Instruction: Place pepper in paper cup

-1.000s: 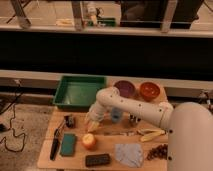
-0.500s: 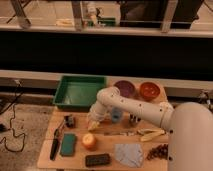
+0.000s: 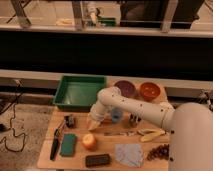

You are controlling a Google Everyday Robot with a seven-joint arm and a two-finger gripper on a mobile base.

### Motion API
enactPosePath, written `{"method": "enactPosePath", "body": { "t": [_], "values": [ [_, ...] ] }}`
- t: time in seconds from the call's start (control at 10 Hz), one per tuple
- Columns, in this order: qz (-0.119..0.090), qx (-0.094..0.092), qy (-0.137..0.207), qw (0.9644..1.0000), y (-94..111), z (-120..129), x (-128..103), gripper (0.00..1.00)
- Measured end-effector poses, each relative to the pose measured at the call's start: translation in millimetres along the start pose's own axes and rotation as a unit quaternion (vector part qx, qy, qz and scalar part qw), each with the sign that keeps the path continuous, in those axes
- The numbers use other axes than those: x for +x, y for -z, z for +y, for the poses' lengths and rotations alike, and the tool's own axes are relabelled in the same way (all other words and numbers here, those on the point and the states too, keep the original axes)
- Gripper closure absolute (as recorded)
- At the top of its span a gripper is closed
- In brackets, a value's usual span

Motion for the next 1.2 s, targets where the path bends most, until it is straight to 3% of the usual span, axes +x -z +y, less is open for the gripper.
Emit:
{"method": "enactPosePath", "body": {
  "t": [0.4,0.8,1.2],
  "values": [
    [-0.047,0.007,0.017,0.9987,45,26,-23,0.93],
    [-0.072,0.01,0.036,0.9967,60,31,-47,0.93],
    [-0.091,0.032,0.046,0.9943,90,29,-65,0.93]
  ]
}}
